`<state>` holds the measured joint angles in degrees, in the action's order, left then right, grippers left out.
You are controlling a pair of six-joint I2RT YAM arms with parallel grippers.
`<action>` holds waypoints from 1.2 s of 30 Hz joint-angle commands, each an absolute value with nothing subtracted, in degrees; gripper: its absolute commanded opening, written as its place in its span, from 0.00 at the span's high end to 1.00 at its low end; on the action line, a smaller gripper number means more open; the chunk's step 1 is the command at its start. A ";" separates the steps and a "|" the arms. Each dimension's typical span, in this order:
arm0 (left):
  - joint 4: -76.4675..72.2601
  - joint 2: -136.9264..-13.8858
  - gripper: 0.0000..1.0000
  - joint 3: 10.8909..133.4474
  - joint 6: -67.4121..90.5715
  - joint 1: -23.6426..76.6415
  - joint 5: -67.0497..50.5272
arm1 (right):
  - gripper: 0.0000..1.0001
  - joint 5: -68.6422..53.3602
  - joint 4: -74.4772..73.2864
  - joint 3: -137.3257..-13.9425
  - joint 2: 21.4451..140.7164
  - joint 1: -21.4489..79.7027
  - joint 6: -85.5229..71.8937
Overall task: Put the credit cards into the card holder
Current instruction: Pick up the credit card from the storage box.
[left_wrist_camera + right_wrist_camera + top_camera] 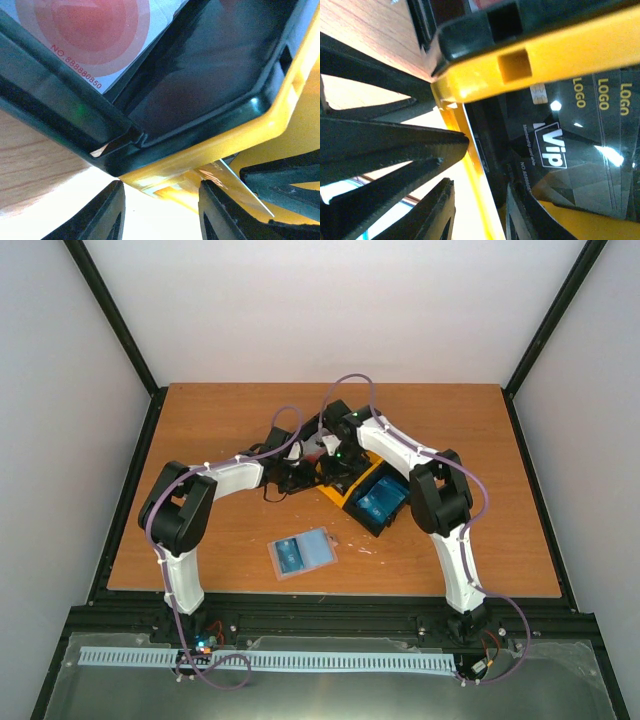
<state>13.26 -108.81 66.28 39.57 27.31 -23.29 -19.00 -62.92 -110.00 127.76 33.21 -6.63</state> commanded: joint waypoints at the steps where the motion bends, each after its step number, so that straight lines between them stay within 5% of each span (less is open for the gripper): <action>1: 12.36 -110.37 0.58 68.16 38.32 27.03 -22.80 | 0.69 -18.80 -65.24 -109.14 127.04 33.57 -5.70; 7: 12.45 -109.99 0.58 67.86 38.28 26.98 -22.65 | 0.68 -17.14 -64.50 -109.05 127.45 33.65 -4.07; 17: 12.50 -108.78 0.58 67.45 38.31 26.98 -23.11 | 0.97 -14.21 -61.05 -109.35 125.23 33.66 -2.69; 26: 12.32 -103.81 0.54 66.35 39.22 26.98 -22.44 | 0.97 -10.57 -61.48 -109.21 116.27 33.66 -4.64; 36: 9.83 -86.39 0.52 58.08 43.27 26.98 -19.03 | 0.97 -21.58 -53.51 -99.79 99.65 33.52 -17.15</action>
<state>12.56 -94.45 61.43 40.60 27.31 -20.51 -14.83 -58.48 -104.84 105.51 33.21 -8.71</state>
